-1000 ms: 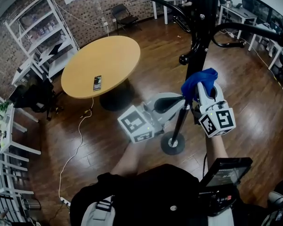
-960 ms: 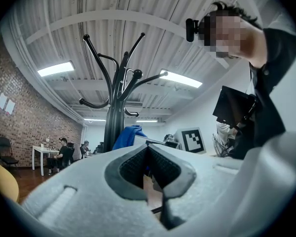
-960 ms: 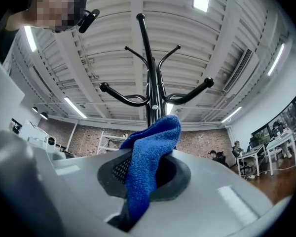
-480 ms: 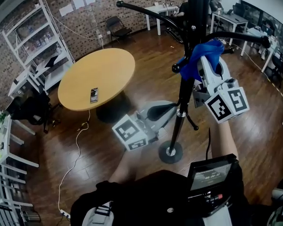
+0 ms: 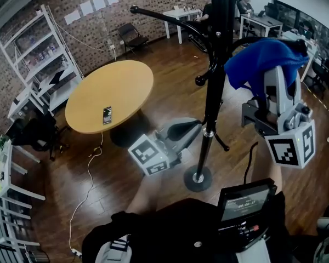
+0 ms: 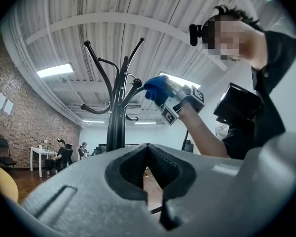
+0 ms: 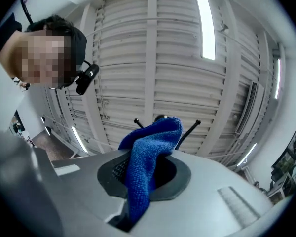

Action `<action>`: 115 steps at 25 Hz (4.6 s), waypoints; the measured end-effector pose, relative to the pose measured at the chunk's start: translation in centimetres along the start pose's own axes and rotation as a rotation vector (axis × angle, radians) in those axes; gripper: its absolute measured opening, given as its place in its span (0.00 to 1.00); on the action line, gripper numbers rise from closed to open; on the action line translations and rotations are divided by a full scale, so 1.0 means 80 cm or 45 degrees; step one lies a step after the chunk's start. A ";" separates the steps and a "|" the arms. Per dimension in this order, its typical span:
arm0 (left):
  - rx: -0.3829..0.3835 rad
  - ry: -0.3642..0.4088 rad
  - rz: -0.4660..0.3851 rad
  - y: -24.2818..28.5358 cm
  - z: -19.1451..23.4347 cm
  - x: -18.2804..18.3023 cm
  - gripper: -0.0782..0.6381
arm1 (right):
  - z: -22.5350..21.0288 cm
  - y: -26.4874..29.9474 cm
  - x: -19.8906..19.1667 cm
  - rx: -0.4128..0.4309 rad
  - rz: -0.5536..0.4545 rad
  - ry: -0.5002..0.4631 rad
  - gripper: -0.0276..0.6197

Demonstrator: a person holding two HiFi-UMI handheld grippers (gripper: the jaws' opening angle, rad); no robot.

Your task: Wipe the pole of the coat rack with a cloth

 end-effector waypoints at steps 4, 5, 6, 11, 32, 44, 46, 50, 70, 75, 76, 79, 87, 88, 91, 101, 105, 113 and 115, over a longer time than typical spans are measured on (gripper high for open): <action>0.004 -0.003 0.004 0.000 0.000 -0.001 0.11 | -0.002 -0.006 0.013 -0.020 -0.055 -0.044 0.08; 0.007 -0.004 0.003 -0.002 0.000 -0.001 0.11 | -0.003 -0.004 0.009 -0.032 -0.045 -0.073 0.08; 0.010 -0.007 0.001 -0.003 0.001 -0.001 0.11 | -0.006 0.000 0.001 -0.042 -0.021 -0.102 0.08; 0.028 -0.028 0.002 -0.009 0.002 -0.005 0.11 | -0.021 0.023 -0.082 -0.067 0.224 -0.071 0.08; 0.081 -0.096 0.031 -0.024 -0.004 -0.029 0.11 | 0.010 -0.128 -0.407 0.025 1.044 0.253 0.08; 0.057 -0.118 0.038 -0.018 -0.018 -0.040 0.11 | 0.030 -0.253 -0.494 0.129 1.727 0.610 0.08; 0.057 -0.119 0.042 -0.019 -0.020 -0.042 0.11 | 0.034 -0.263 -0.479 0.146 1.716 0.624 0.08; 0.062 -0.113 0.044 -0.021 -0.020 -0.043 0.11 | 0.029 -0.263 -0.485 0.145 1.745 0.545 0.08; 0.048 -0.059 0.025 -0.035 -0.015 -0.019 0.11 | -0.034 0.011 -0.237 -0.060 0.664 0.129 0.08; 0.008 -0.035 0.019 -0.024 -0.016 -0.014 0.11 | -0.051 0.033 -0.130 -0.141 0.447 0.054 0.08; 0.004 -0.035 0.022 -0.023 -0.016 -0.013 0.11 | -0.050 0.029 -0.112 -0.140 0.412 0.039 0.08; -0.011 -0.034 0.030 -0.019 -0.016 -0.013 0.11 | -0.032 0.008 -0.056 -0.098 0.237 0.013 0.08; -0.018 -0.022 0.002 -0.020 -0.016 -0.004 0.11 | -0.007 0.006 -0.009 -0.084 0.103 -0.120 0.08; -0.017 -0.023 -0.001 -0.022 -0.016 -0.004 0.11 | -0.011 0.012 -0.024 -0.094 0.147 -0.129 0.08; 0.006 -0.032 -0.012 -0.031 -0.012 -0.003 0.11 | -0.028 0.028 -0.091 -0.135 0.345 -0.078 0.08; 0.039 -0.060 0.003 -0.035 -0.002 -0.014 0.11 | -0.049 -0.036 -0.287 -0.195 0.786 0.118 0.08; 0.018 -0.072 0.016 -0.026 -0.006 -0.019 0.11 | -0.029 -0.104 -0.370 -0.147 1.053 0.232 0.08; -0.039 -0.091 0.017 -0.005 -0.017 -0.025 0.11 | 0.037 -0.201 -0.506 0.168 1.713 0.325 0.08; -0.050 -0.094 0.016 -0.001 -0.023 -0.026 0.11 | 0.045 -0.221 -0.520 0.182 1.811 0.371 0.08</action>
Point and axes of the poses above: the fingertips, and each gripper's own axes: y forward along the fingers, z to its left, x out of its top, the point moved 1 cm from there along -y, backward along the fingers, and after that the axes turned 11 degrees about z, right-handed, at the moved point
